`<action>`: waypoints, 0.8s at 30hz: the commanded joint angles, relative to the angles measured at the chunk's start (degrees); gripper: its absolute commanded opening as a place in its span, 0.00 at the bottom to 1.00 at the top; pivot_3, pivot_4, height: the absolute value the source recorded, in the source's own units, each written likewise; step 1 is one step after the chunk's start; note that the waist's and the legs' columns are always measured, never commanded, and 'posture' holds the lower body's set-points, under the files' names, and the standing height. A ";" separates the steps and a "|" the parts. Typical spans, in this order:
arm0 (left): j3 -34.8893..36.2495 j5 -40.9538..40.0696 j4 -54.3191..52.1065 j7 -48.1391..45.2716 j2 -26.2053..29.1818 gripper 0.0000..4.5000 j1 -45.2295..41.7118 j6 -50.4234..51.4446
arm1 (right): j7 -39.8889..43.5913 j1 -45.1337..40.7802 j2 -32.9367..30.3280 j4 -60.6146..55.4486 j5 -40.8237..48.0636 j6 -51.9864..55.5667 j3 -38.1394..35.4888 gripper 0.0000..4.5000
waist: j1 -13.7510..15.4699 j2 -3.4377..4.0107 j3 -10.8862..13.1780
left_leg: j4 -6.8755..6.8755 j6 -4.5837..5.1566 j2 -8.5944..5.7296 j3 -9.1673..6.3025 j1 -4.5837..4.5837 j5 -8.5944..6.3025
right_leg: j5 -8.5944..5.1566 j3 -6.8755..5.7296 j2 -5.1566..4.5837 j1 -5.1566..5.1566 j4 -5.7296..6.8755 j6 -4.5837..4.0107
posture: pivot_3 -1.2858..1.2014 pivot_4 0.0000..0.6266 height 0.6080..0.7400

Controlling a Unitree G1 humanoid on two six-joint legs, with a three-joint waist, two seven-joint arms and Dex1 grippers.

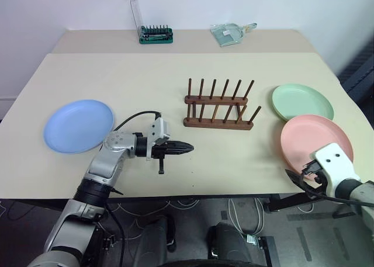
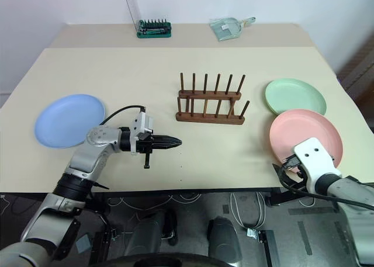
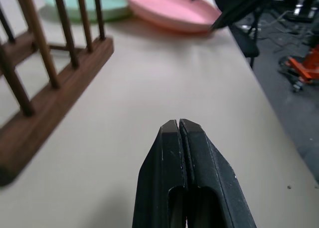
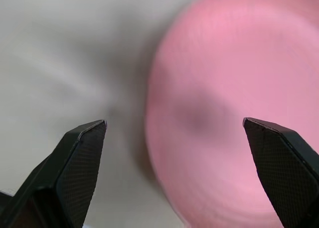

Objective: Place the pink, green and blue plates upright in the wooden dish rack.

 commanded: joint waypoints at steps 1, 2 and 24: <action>0.79 -1.39 -0.74 -0.79 -0.21 0.00 -0.77 -0.87 | -4.30 -1.99 1.11 1.20 -3.50 -1.23 3.14 0.99 | 0.02 0.00 0.00 | 0.00 0.00 0.00 0.00 0.00 0.00 | 0.00 0.00 0.00 -0.01 0.00 0.00 | 0.52 0.24 0.97; 0.73 -1.25 -0.81 -0.67 -0.30 0.00 -0.80 -0.69 | -5.00 -2.42 1.33 1.59 -4.14 -1.39 4.24 0.99 | 0.01 0.01 0.00 | 0.00 0.00 0.00 0.00 -0.01 0.00 | 0.00 0.00 0.01 -0.01 0.00 0.00 | 0.52 0.24 0.97; -0.21 -1.12 -5.61 2.47 -1.64 0.00 -1.61 4.11 | 0.73 -1.36 -5.61 -11.30 -4.82 2.15 -1.77 0.01 | 0.07 0.02 0.01 | 0.01 0.01 -0.01 0.00 -0.03 0.00 | 0.00 0.01 0.01 -0.02 0.00 0.01 | 0.52 0.24 0.97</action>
